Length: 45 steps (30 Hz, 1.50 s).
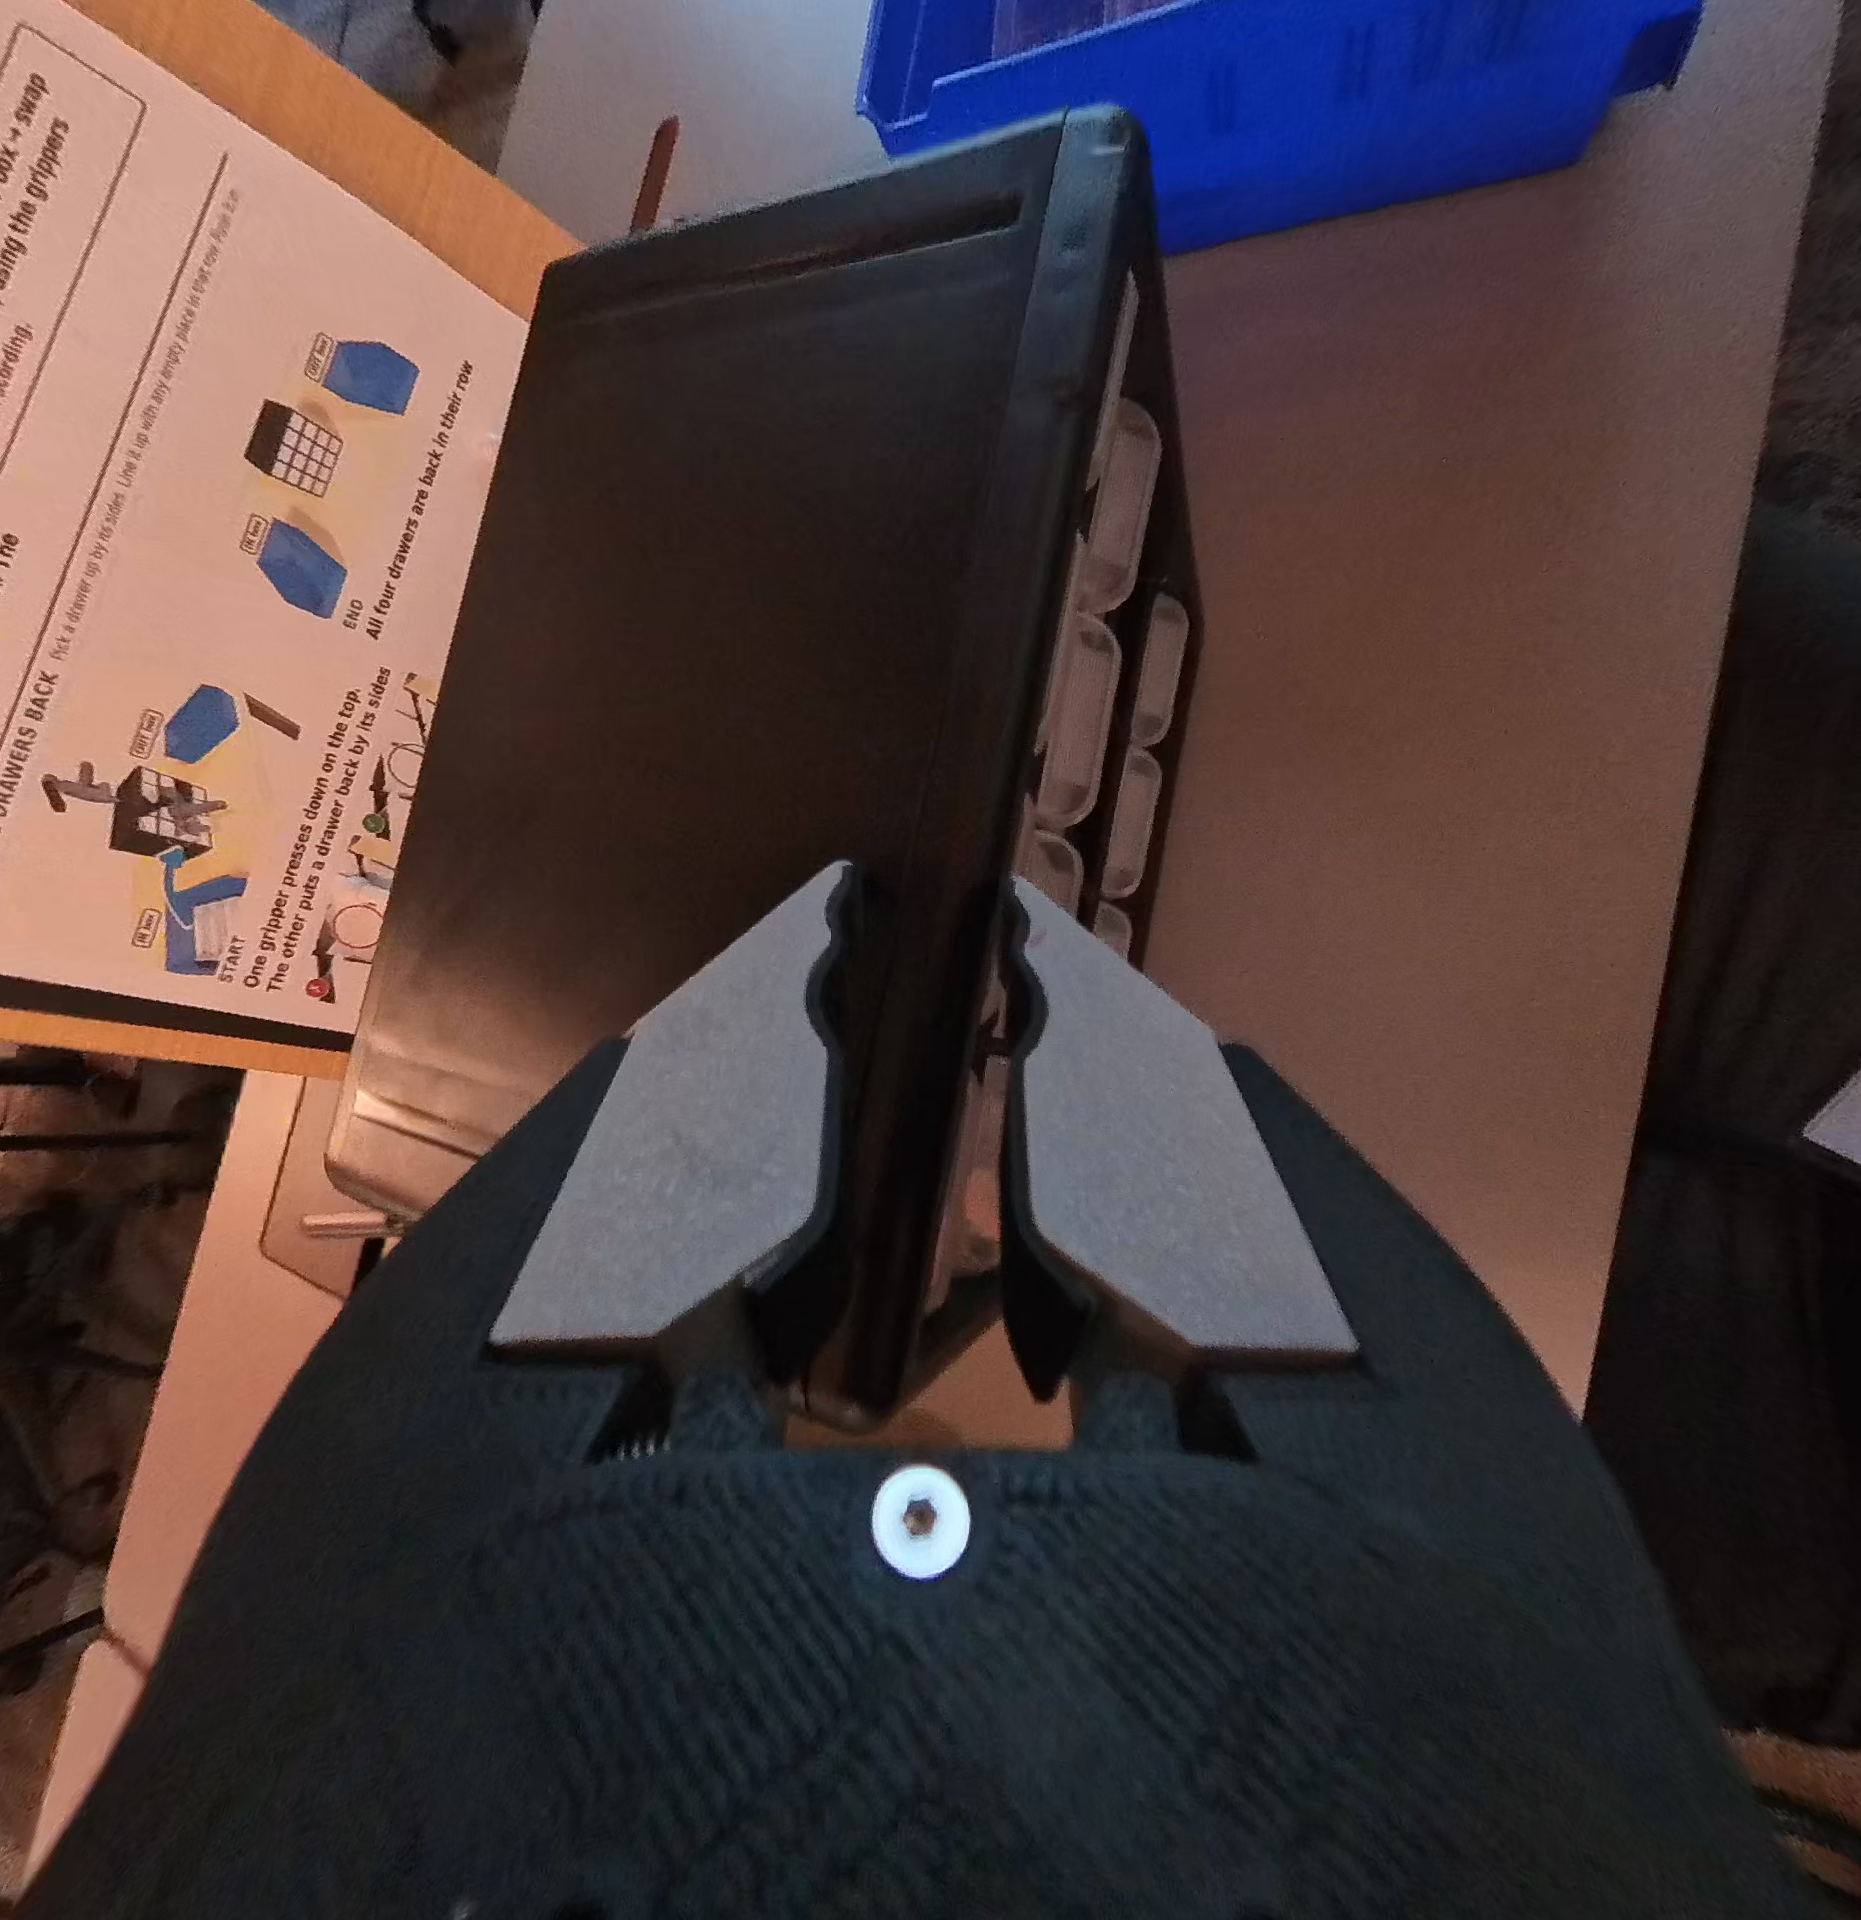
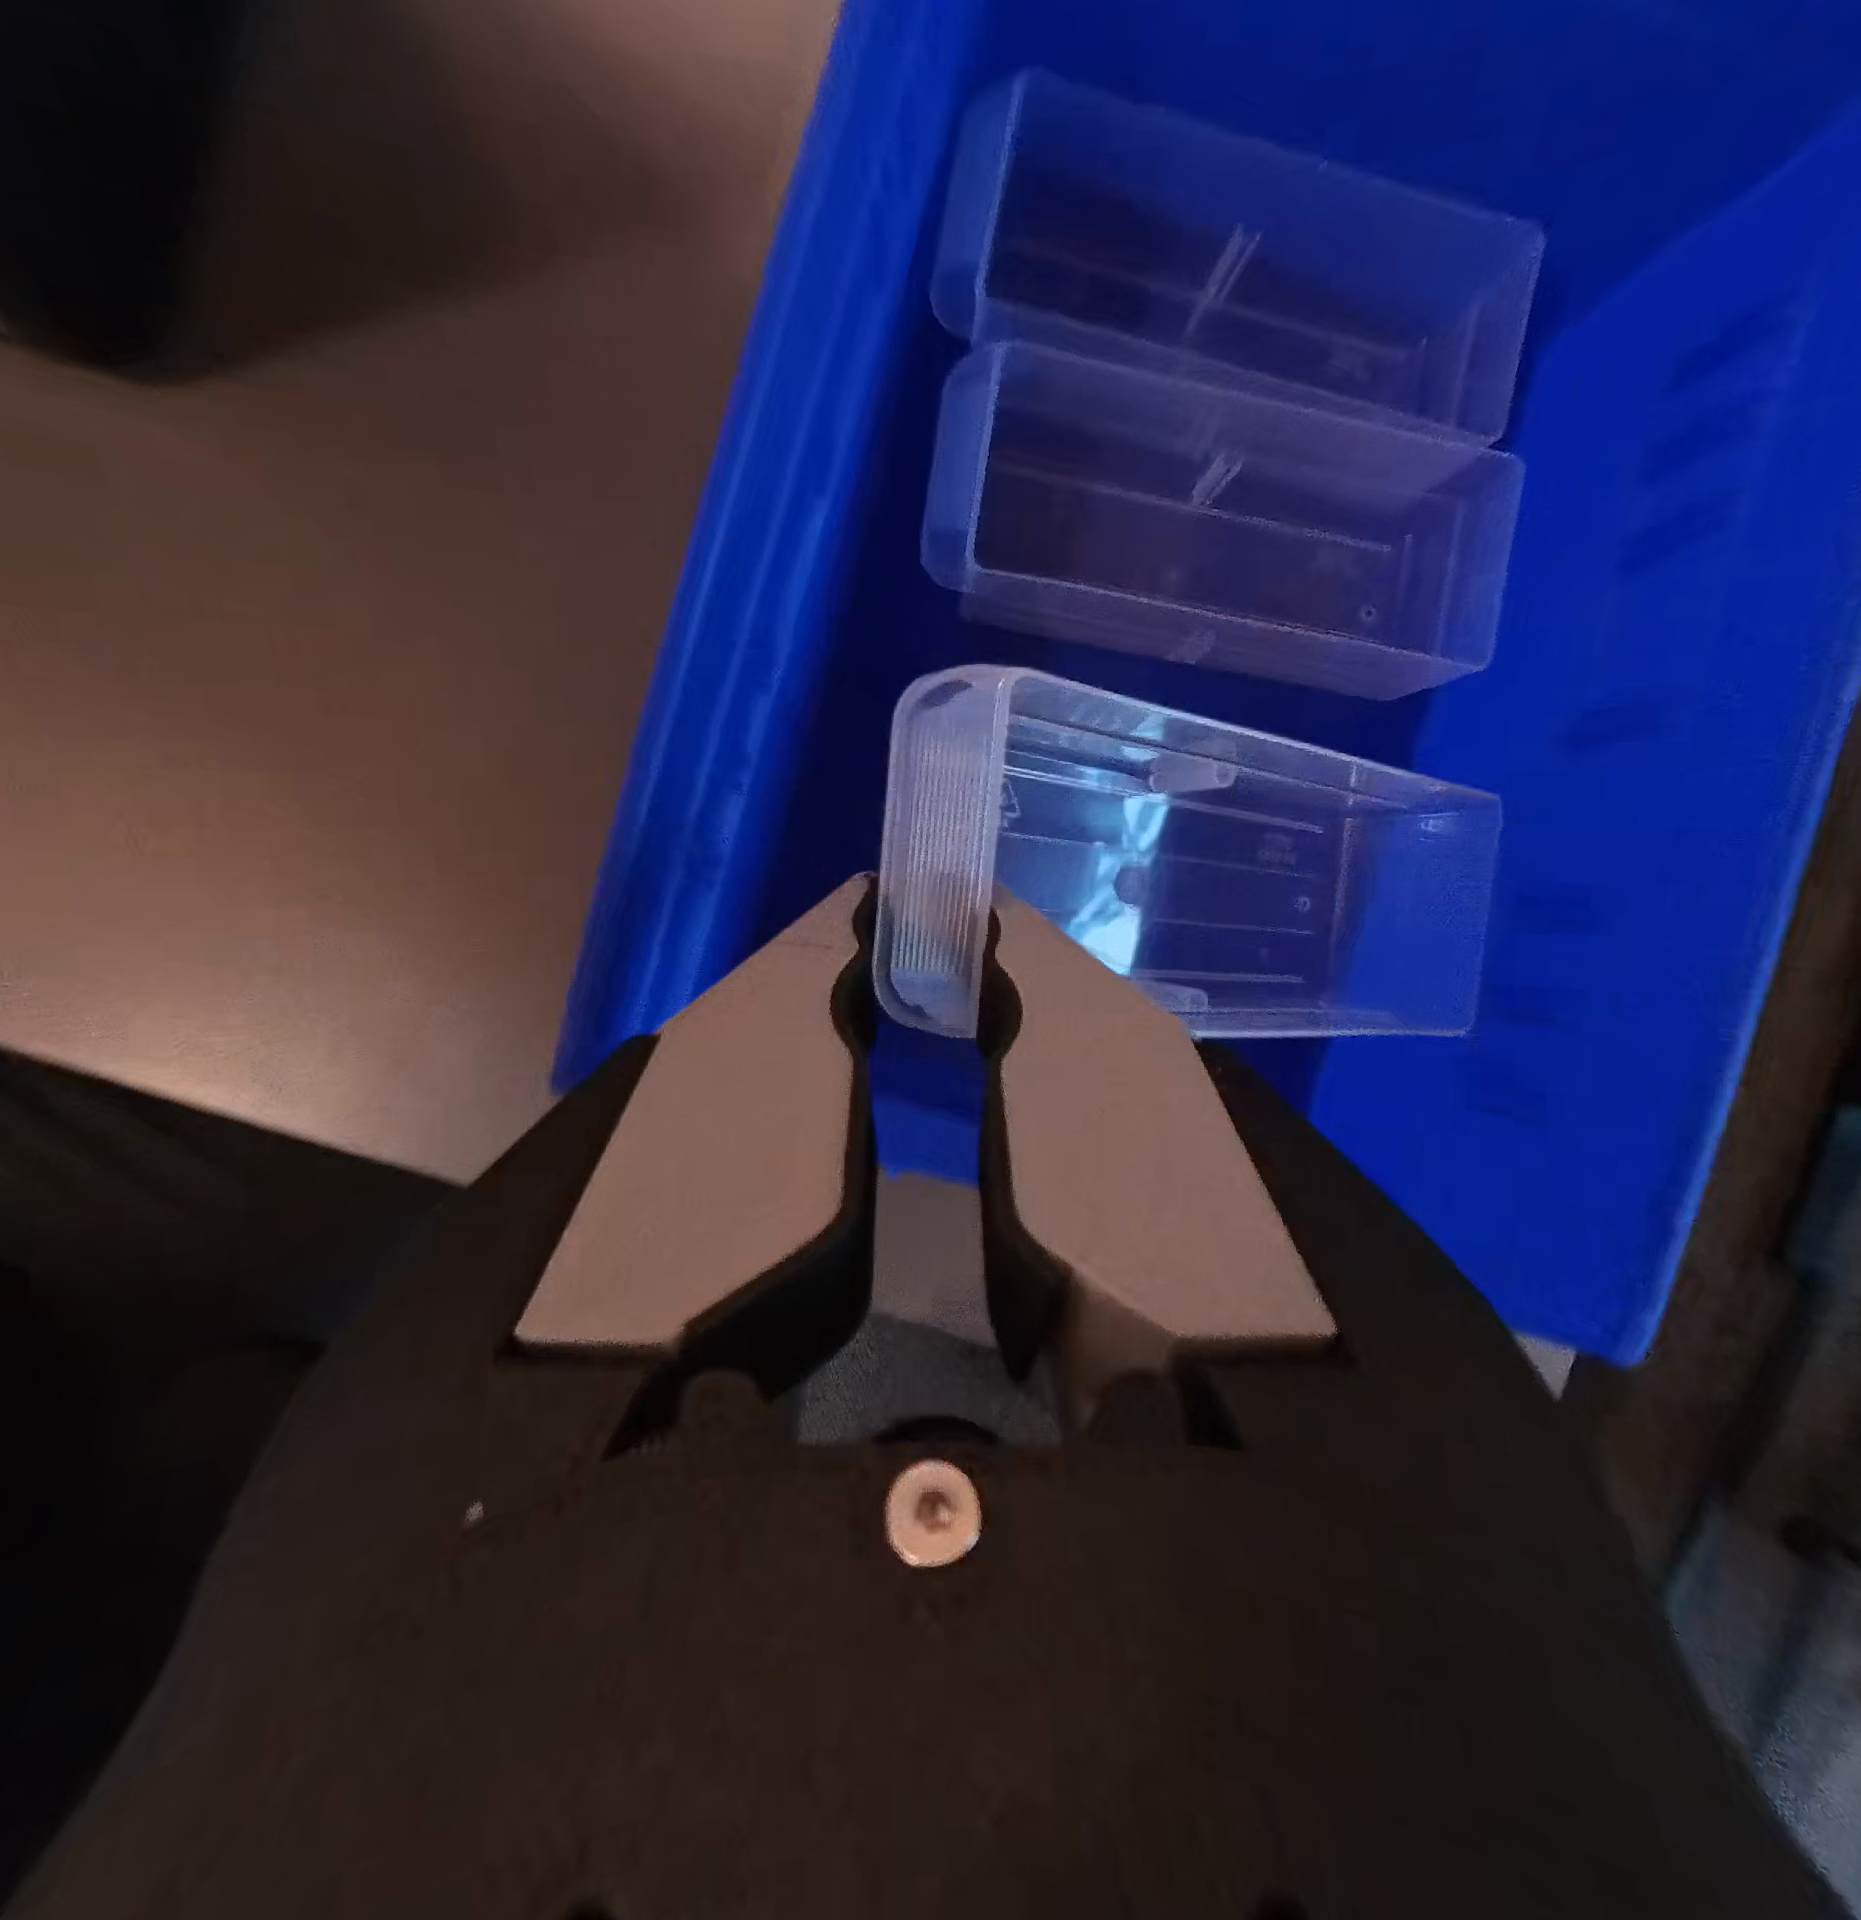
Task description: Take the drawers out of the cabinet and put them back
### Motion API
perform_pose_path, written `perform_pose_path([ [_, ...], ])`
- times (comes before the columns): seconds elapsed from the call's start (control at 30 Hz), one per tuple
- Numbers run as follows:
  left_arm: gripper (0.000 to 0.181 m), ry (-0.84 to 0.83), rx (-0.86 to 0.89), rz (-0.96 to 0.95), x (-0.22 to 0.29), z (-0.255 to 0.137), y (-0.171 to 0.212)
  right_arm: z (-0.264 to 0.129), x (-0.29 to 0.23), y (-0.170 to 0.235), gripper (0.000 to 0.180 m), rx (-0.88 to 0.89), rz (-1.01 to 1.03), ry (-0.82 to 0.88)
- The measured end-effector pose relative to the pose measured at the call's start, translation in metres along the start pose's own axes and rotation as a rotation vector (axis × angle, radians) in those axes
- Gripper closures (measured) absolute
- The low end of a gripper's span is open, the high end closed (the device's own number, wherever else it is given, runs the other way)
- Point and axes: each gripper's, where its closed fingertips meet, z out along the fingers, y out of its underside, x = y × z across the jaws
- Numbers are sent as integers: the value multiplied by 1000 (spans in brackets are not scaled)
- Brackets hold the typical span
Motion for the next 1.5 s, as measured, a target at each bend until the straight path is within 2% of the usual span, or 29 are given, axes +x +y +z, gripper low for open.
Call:
perform_pose_path([
  [0.07,155,-5,-26,16,0,0,0,23,2,-3,166,-48,-44,12],
  [0.13,155,-7,-43,24,0,0,0,37,4,-12,144,-36,-66,17],
  [0.17,156,-7,-48,26,0,0,0,40,3,-18,142,-11,-55,-4],
  [0.23,156,-6,-51,30,1,0,0,36,-1,-32,131,70,-21,-60],
  [0.33,156,3,-45,35,0,0,0,23,0,-34,126,122,2,-114],
  [0.37,156,9,-43,31,0,0,0,20,3,-27,128,99,1,-115],
  [0.53,156,7,-40,40,0,0,0,22,12,29,162,-174,13,-98],
  [0.63,156,10,-29,30,0,0,0,35,24,51,179,-317,-38,-4],
  [0.73,156,9,-21,21,0,0,0,51,29,53,180,-386,-72,36],
  [0.87,156,5,-25,22,0,0,0,67,57,36,180,-382,-123,224],
  [0.93,156,5,-25,22,0,0,0,69,60,28,180,-348,-94,253],
  [1.07,156,1,-12,22,0,0,0,61,53,16,180,-214,2,195],
  [1.2,158,-60,42,35,1,0,-1,35,57,11,179,-64,103,206],
  [1.27,160,-136,82,41,0,-3,2,17,58,6,170,21,146,216],
  [1.4,151,-239,243,57,26,-18,11,-21,37,-15,151,239,167,148],
  [1.5,149,-324,388,41,56,-27,25,-46,5,-25,150,376,120,95],
])
